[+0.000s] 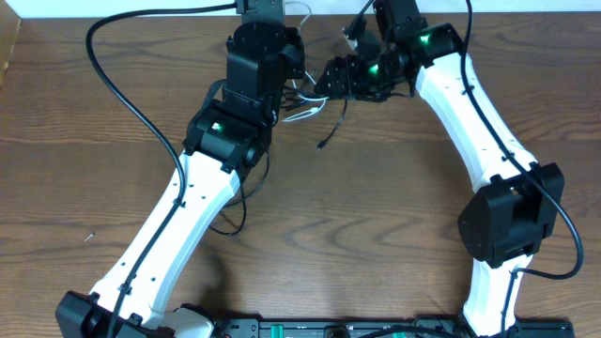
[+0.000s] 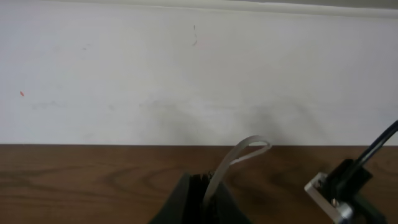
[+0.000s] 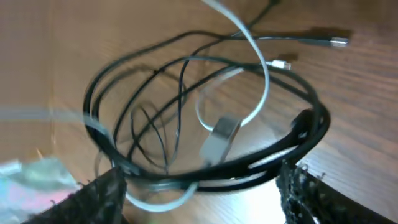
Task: Untangle cables
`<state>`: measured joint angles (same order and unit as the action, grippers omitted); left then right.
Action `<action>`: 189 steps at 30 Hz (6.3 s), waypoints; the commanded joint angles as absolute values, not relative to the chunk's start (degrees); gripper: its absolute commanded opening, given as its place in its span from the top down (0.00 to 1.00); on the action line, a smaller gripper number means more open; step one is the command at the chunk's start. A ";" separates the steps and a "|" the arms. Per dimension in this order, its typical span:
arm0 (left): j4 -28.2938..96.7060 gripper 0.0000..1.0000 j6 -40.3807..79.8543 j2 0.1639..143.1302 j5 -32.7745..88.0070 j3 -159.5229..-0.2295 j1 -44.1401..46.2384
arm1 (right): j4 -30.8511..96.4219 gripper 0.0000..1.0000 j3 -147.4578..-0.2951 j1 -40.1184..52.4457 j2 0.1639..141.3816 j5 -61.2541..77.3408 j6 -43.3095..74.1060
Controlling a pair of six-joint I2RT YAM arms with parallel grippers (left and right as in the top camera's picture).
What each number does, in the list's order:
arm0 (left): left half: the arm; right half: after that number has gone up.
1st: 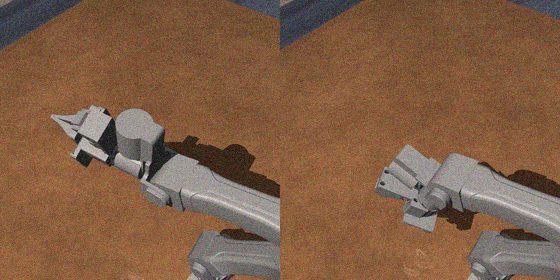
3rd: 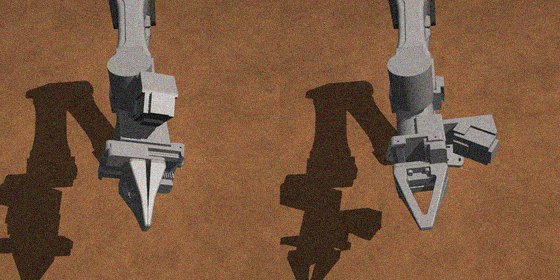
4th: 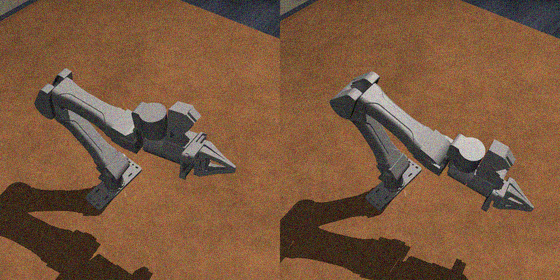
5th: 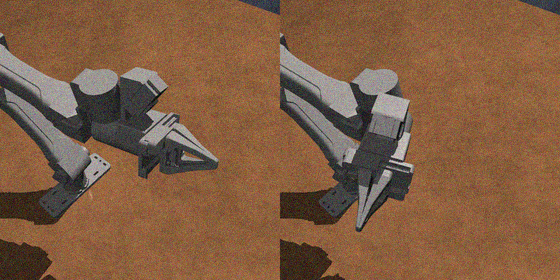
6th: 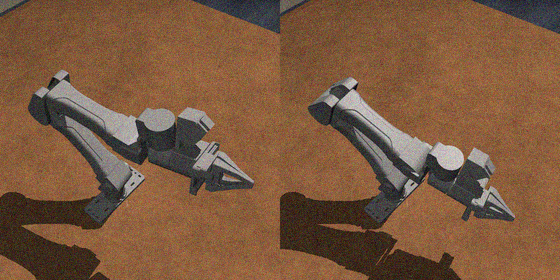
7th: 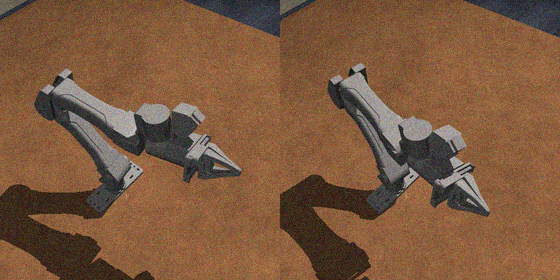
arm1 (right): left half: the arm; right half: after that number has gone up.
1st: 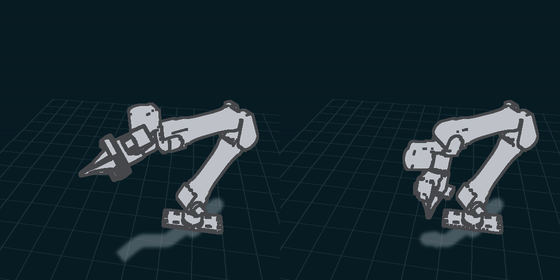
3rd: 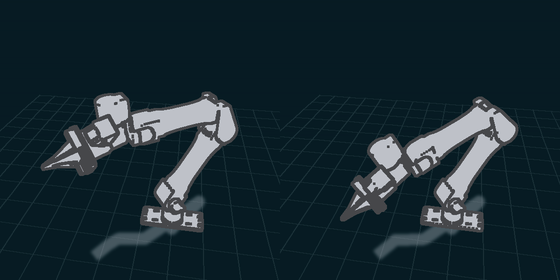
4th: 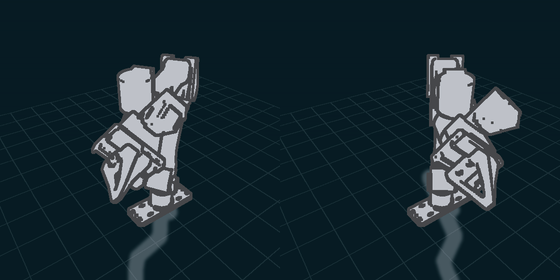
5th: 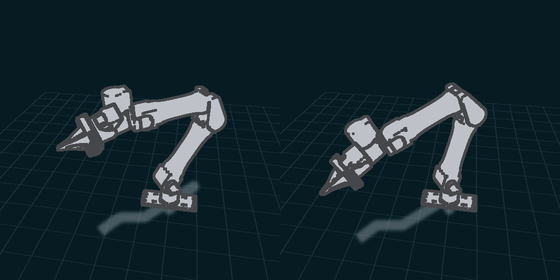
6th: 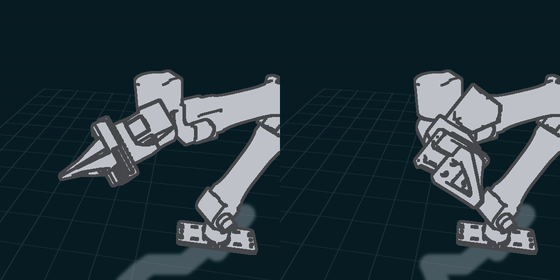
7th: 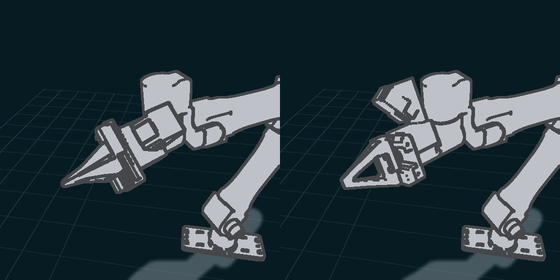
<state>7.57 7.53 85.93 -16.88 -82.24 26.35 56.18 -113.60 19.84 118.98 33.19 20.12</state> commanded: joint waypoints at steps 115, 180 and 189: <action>-9.74 0.93 21.56 74.70 1.96 -83.81 5.80 | 39.64 0.99 -79.66 12.99 118.85 22.39 -8.19; -33.52 0.93 26.89 74.81 10.17 -85.06 8.45 | 39.62 0.41 -99.88 19.62 128.75 27.31 -0.01; -38.26 0.92 25.10 74.83 3.33 -85.06 8.45 | 39.88 0.41 -99.98 19.46 128.60 26.85 -0.01</action>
